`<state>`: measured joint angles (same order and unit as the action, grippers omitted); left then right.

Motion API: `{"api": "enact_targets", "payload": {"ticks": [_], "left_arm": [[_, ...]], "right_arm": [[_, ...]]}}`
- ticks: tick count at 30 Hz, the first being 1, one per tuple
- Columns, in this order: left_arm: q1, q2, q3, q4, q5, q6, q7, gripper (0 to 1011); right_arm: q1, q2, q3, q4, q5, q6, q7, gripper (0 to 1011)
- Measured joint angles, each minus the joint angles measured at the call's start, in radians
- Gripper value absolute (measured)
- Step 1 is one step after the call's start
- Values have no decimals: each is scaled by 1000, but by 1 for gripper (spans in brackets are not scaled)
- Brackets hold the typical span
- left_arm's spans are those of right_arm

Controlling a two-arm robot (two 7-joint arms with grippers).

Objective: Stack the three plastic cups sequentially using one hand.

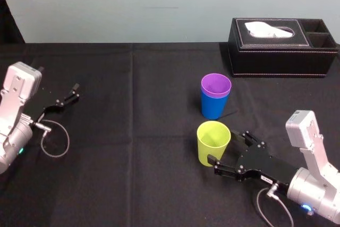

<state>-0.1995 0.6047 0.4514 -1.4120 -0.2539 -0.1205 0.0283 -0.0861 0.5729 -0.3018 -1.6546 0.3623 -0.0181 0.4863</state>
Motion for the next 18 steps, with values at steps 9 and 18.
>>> {"api": "enact_targets", "payload": {"ticks": [9, 18], "left_arm": [[0, 0, 0, 0, 0, 0, 0, 1011], [0, 0, 0, 0, 0, 0, 0, 1011]], "right_arm": [[39, -12, -21, 28, 1, -3, 12, 1003], [73, -32, -44, 57, 5, 13, 12, 1003]]}}
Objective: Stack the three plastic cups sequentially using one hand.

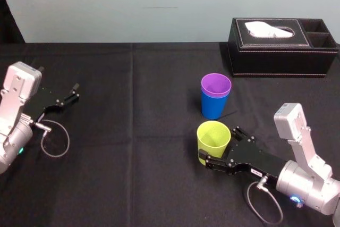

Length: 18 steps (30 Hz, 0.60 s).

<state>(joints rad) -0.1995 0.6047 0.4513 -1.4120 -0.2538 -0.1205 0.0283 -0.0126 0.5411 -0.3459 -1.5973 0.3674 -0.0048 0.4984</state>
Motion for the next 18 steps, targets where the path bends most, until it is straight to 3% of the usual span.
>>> {"api": "enact_targets", "payload": {"ticks": [9, 18], "left_arm": [[0, 0, 0, 0, 0, 0, 0, 1011], [0, 0, 0, 0, 0, 0, 0, 1011]], "right_arm": [[23, -24, -17, 33, -6, 6, -17, 1003], [22, -22, -15, 31, -6, 5, -17, 1003]]}}
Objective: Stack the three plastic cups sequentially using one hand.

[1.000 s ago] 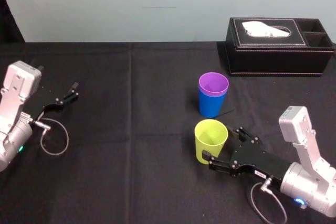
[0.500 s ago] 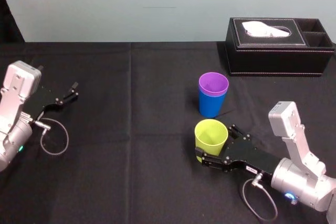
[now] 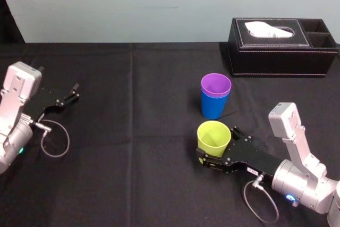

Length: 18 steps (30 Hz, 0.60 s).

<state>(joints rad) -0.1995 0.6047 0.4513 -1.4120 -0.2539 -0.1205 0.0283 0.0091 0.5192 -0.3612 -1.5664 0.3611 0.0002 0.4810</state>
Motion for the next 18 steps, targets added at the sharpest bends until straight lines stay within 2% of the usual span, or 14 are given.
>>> {"api": "enact_targets", "payload": {"ticks": [6, 10, 18], "left_arm": [[0, 0, 0, 0, 0, 0, 0, 1011], [0, 0, 0, 0, 0, 0, 0, 1011], [0, 0, 0, 0, 0, 0, 0, 1011]], "right_arm": [[-1, 1, 1, -2, 0, 0, 0, 927], [-1, 1, 1, -3, 0, -1, 0, 788], [-2, 2, 2, -4, 0, -1, 0, 723]]}}
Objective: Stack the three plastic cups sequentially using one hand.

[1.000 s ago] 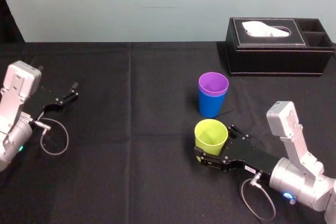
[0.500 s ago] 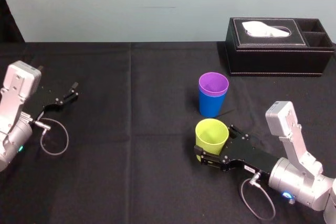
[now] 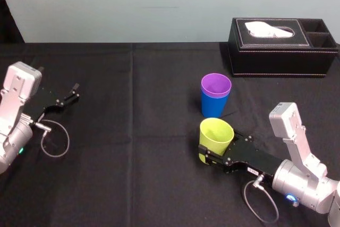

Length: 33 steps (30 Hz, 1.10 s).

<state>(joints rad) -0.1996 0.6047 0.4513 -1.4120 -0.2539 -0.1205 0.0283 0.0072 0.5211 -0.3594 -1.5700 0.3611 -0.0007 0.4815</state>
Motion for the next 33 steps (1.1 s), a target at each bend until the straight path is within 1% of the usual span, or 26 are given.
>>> {"api": "enact_targets", "payload": {"ticks": [2, 3, 4, 8, 11, 13, 17, 20, 23, 24, 26, 30, 33], "left_arm": [[0, 0, 0, 0, 0, 0, 0, 1011], [0, 0, 0, 0, 0, 0, 0, 1012], [0, 0, 0, 0, 0, 0, 0, 1012], [0, 0, 0, 0, 0, 0, 0, 1011], [0, 0, 0, 0, 0, 0, 0, 1011], [0, 0, 0, 0, 0, 0, 0, 1012], [0, 0, 0, 0, 0, 0, 0, 1011], [0, 0, 0, 0, 0, 0, 0, 1011], [0, 0, 0, 0, 0, 0, 0, 1011], [0, 0, 0, 0, 0, 0, 0, 1011], [0, 0, 0, 0, 0, 0, 0, 1011], [0, 0, 0, 0, 0, 0, 0, 1011], [0, 0, 0, 0, 0, 0, 0, 1011]], "right_arm": [[-1, 3, 1, -6, 0, 0, 1, 723], [-3, 11, 6, -26, 2, 0, 3, 724], [-3, 11, 6, -26, 2, 0, 3, 723], [-7, 40, 25, -92, 15, 19, 6, 723], [-5, 54, 34, -125, 19, 35, 6, 723], [7, 69, 43, -155, 25, 59, 4, 723], [40, 78, 53, -184, 34, 103, -9, 724], [66, 79, 54, -191, 36, 125, -15, 724], [105, 76, 51, -190, 36, 152, -23, 723], [125, 72, 47, -186, 35, 163, -26, 723], [144, 68, 42, -180, 33, 172, -30, 723], [197, 51, 25, -150, 23, 197, -41, 723], [218, 42, 18, -133, 18, 202, -46, 723]]}}
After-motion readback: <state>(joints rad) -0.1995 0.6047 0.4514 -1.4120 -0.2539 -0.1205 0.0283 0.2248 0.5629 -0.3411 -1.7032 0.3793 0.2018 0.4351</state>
